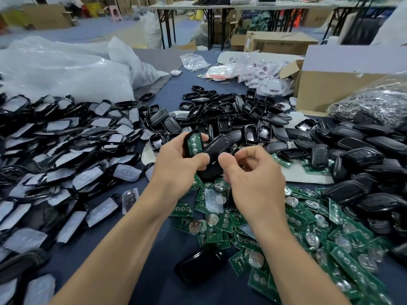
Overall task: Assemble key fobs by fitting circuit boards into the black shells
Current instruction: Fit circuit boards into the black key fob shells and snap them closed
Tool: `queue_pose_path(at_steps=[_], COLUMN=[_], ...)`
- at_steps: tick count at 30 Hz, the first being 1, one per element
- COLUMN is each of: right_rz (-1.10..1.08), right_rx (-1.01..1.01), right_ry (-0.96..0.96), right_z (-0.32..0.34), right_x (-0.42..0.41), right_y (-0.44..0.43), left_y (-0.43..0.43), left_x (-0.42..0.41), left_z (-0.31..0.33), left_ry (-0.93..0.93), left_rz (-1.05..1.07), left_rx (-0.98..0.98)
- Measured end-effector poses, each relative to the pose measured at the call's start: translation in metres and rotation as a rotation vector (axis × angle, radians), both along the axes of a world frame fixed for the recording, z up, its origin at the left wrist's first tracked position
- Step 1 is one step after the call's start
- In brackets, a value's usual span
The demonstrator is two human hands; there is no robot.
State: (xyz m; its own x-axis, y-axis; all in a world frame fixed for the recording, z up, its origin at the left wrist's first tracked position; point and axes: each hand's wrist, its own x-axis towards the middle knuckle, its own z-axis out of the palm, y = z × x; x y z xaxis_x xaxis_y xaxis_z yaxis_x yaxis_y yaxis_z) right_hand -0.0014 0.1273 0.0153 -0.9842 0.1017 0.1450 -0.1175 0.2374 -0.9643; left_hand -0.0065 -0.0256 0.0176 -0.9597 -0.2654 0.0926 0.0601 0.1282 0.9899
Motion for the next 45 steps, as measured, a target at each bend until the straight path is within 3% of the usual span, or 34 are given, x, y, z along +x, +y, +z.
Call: queue_pose_path(at_steps=[13, 16, 19, 25, 27, 30, 35, 41, 45], right_rz=[-0.071, -0.067, -0.01, 0.221, 0.278, 0.373, 0.389, 0.336, 0.29], right_rx=[-0.295, -0.346, -0.428, -0.744, -0.872, -0.955, -0.742, -0.362, -0.184], right_ry=[-0.231, -0.252, -0.262, -0.396, -0.446, -0.467, -0.351, -0.128, -0.052], right_z=[-0.005, -0.008, -0.008, 0.002, 0.003, 0.003, -0.002, -0.005, -0.006], right_x=[-0.01, -0.014, -0.015, -0.017, -0.018, -0.018, -0.014, -0.011, -0.011], right_y=[-0.002, 0.002, 0.005, 0.013, 0.015, 0.015, 0.007, 0.006, 0.005], left_y=[0.016, 0.016, 0.017, 0.013, 0.011, 0.011, 0.012, 0.012, 0.017], left_x=[0.006, 0.006, 0.006, 0.005, 0.006, 0.007, 0.008, 0.007, 0.011], left_z=[-0.005, -0.004, -0.002, 0.004, 0.006, 0.006, 0.009, 0.003, 0.006], left_ry=[0.101, 0.055, -0.042, -0.07, -0.046, -0.03, 0.049, 0.036, 0.08], left_rz=[-0.15, -0.194, -0.184, -0.038, 0.005, 0.018, -0.009, 0.231, 0.179], left_rx=[-0.361, -0.262, -0.019, 0.334, 0.375, 0.27, 0.084, -0.119, -0.228])
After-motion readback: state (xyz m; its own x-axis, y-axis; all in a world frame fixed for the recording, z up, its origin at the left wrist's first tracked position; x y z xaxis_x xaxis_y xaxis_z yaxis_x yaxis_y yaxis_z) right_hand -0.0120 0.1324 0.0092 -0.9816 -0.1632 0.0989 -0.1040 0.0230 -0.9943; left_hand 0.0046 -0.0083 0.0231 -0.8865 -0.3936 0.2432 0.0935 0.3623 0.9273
